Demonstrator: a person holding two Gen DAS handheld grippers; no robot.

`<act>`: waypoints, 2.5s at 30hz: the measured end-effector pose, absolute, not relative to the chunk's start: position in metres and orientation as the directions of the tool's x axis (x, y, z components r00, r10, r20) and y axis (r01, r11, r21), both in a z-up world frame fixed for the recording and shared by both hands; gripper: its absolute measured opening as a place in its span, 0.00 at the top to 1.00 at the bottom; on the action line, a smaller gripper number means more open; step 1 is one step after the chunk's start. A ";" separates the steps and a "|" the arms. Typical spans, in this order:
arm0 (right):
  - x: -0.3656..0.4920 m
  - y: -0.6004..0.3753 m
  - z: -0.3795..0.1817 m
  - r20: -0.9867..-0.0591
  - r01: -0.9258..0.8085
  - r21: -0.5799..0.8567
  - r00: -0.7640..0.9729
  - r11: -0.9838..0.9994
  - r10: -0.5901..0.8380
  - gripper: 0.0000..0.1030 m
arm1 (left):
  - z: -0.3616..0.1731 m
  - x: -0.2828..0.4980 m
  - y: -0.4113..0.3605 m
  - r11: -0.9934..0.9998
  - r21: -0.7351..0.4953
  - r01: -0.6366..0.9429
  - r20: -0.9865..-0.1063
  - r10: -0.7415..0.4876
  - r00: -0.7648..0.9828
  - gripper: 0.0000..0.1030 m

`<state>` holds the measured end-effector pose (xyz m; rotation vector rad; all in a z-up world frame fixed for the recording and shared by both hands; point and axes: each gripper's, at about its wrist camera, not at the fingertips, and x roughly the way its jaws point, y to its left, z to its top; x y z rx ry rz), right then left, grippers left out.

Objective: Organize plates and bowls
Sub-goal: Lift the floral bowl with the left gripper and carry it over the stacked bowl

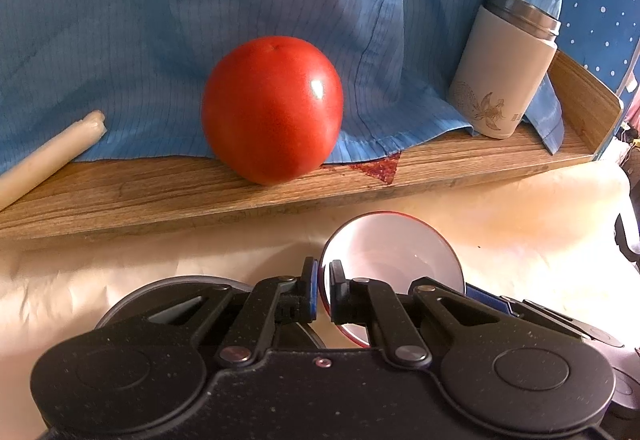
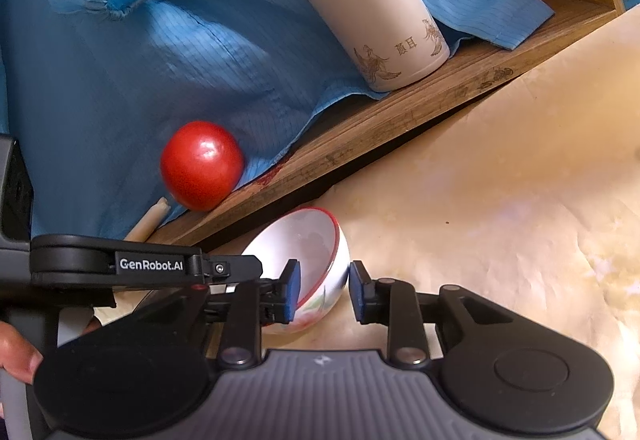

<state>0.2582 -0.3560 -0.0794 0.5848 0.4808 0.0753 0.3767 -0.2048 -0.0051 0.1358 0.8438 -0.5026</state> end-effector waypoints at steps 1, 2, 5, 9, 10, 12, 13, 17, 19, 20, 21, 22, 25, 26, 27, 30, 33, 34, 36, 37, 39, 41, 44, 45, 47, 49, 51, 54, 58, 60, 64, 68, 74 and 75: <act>0.258 -0.356 -0.079 -0.415 0.066 0.545 0.888 0.836 0.201 0.72 | -0.005 0.376 -0.206 0.875 -0.075 0.478 -0.743 -0.369 0.558 0.95; 0.258 -0.355 -0.079 -0.415 0.066 0.541 0.888 0.838 0.198 0.72 | -0.005 0.375 -0.206 0.876 -0.072 0.477 -0.743 -0.367 0.560 0.95; 0.258 -0.353 -0.079 -0.416 0.069 0.530 0.890 0.845 0.189 0.74 | -0.005 0.373 -0.207 0.878 -0.074 0.472 -0.740 -0.366 0.565 0.95; 0.259 -0.354 -0.079 -0.419 0.077 0.533 0.889 0.842 0.184 0.79 | -0.001 0.371 -0.206 0.879 -0.081 0.471 -0.733 -0.372 0.569 0.95; 0.259 -0.355 -0.079 -0.418 0.083 0.534 0.891 0.841 0.178 0.80 | 0.001 0.370 -0.206 0.878 -0.081 0.472 -0.733 -0.373 0.569 0.95; 0.257 -0.356 -0.079 -0.415 0.098 0.533 0.896 0.840 0.159 0.84 | 0.002 0.367 -0.207 0.877 -0.089 0.472 -0.731 -0.380 0.567 0.95; 0.256 -0.358 -0.079 -0.412 0.105 0.537 0.898 0.837 0.152 0.85 | 0.003 0.366 -0.209 0.877 -0.090 0.472 -0.730 -0.380 0.568 0.95; 0.252 -0.364 -0.080 -0.402 0.116 0.552 0.905 0.826 0.141 0.87 | 0.003 0.362 -0.212 0.880 -0.090 0.466 -0.727 -0.378 0.573 0.95; 0.251 -0.367 -0.080 -0.396 0.115 0.555 0.908 0.824 0.140 0.87 | 0.003 0.361 -0.212 0.884 -0.097 0.458 -0.724 -0.378 0.576 0.95; 0.251 -0.367 -0.080 -0.392 0.114 0.557 0.909 0.823 0.139 0.87 | 0.004 0.360 -0.213 0.885 -0.101 0.454 -0.723 -0.378 0.578 0.95; 0.250 -0.368 -0.080 -0.387 0.112 0.560 0.912 0.821 0.139 0.88 | 0.005 0.359 -0.212 0.887 -0.105 0.450 -0.720 -0.380 0.581 0.95; 0.249 -0.369 -0.080 -0.382 0.110 0.563 0.914 0.819 0.140 0.88 | 0.006 0.358 -0.211 0.887 -0.109 0.448 -0.716 -0.383 0.584 0.96; 0.243 -0.371 -0.079 -0.364 0.102 0.580 0.920 0.808 0.145 0.88 | 0.011 0.353 -0.209 0.888 -0.116 0.445 -0.705 -0.390 0.592 0.96; 0.241 -0.372 -0.078 -0.358 0.101 0.585 0.922 0.805 0.145 0.88 | 0.012 0.351 -0.208 0.887 -0.121 0.446 -0.702 -0.394 0.593 0.96; 0.239 -0.374 -0.077 -0.352 0.099 0.592 0.925 0.800 0.146 0.88 | 0.013 0.350 -0.208 0.886 -0.126 0.446 -0.699 -0.399 0.594 0.96; 0.233 -0.375 -0.072 -0.329 0.094 0.596 0.935 0.798 0.135 0.89 | 0.019 0.345 -0.206 0.881 -0.141 0.452 -0.688 -0.416 0.595 0.96; 0.227 -0.374 -0.066 -0.316 0.090 0.588 0.940 0.804 0.125 0.89 | 0.025 0.339 -0.202 0.876 -0.148 0.459 -0.674 -0.430 0.601 0.96; 0.225 -0.374 -0.065 -0.314 0.089 0.588 0.941 0.804 0.125 0.89 | 0.026 0.338 -0.201 0.875 -0.152 0.460 -0.670 -0.433 0.603 0.96; 0.222 -0.372 -0.062 -0.310 0.086 0.584 0.942 0.807 0.124 0.89 | 0.029 0.336 -0.200 0.873 -0.159 0.461 -0.663 -0.440 0.606 0.96; 0.220 -0.372 -0.061 -0.308 0.085 0.583 0.943 0.808 0.123 0.89 | 0.029 0.335 -0.199 0.872 -0.162 0.461 -0.661 -0.443 0.606 0.96; 0.216 -0.371 -0.059 -0.304 0.084 0.583 0.945 0.808 0.121 0.89 | 0.031 0.333 -0.197 0.871 -0.169 0.462 -0.657 -0.449 0.606 0.96; 0.214 -0.368 -0.055 -0.301 0.083 0.580 0.946 0.810 0.118 0.89 | 0.033 0.330 -0.194 0.870 -0.176 0.461 -0.652 -0.454 0.608 0.96; 0.212 -0.362 -0.050 -0.298 0.078 0.570 0.947 0.818 0.117 0.89 | 0.036 0.328 -0.189 0.869 -0.182 0.460 -0.641 -0.460 0.615 0.96; 0.211 -0.360 -0.048 -0.296 0.076 0.566 0.948 0.821 0.117 0.89 | 0.038 0.326 -0.186 0.869 -0.184 0.459 -0.637 -0.461 0.618 0.96; 0.211 -0.355 -0.044 -0.292 0.069 0.558 0.949 0.827 0.118 0.89 | 0.041 0.324 -0.180 0.870 -0.186 0.457 -0.629 -0.463 0.625 0.96; 0.210 -0.349 -0.039 -0.287 0.058 0.551 0.950 0.833 0.123 0.89 | 0.045 0.322 -0.172 0.870 -0.191 0.454 -0.620 -0.465 0.631 0.96; 0.210 -0.342 -0.036 -0.282 0.047 0.542 0.950 0.839 0.130 0.89 | 0.048 0.320 -0.164 0.873 -0.196 0.447 -0.614 -0.464 0.638 0.96; 0.213 -0.330 -0.031 -0.282 0.030 0.532 0.949 0.846 0.144 0.89 | 0.051 0.318 -0.150 0.879 -0.201 0.432 -0.607 -0.458 0.650 0.96; 0.218 -0.312 -0.028 -0.286 0.004 0.513 0.943 0.859 0.167 0.89 | 0.054 0.316 -0.130 0.887 -0.214 0.410 -0.602 -0.450 0.659 0.96; 0.220 -0.302 -0.027 -0.291 -0.011 0.501 0.939 0.865 0.180 0.89 | 0.054 0.316 -0.119 0.891 -0.221 0.397 -0.600 -0.445 0.665 0.95; 0.223 -0.285 -0.026 -0.299 -0.033 0.487 0.932 0.873 0.202 0.89 | 0.052 0.313 -0.096 0.896 -0.236 0.376 -0.591 -0.439 0.677 0.95; 0.226 -0.271 -0.027 -0.311 -0.048 0.471 0.925 0.881 0.217 0.89 | 0.048 0.313 -0.079 0.899 -0.252 0.358 -0.589 -0.436 0.681 0.95; 0.227 -0.259 -0.030 -0.332 -0.054 0.452 0.916 0.890 0.224 0.89 | 0.041 0.313 -0.064 0.900 -0.268 0.343 -0.593 -0.435 0.678 0.95; 0.227 -0.258 -0.031 -0.336 -0.054 0.450 0.915 0.891 0.225 0.89 | 0.040 0.313 -0.062 0.901 -0.271 0.340 -0.595 -0.434 0.676 0.95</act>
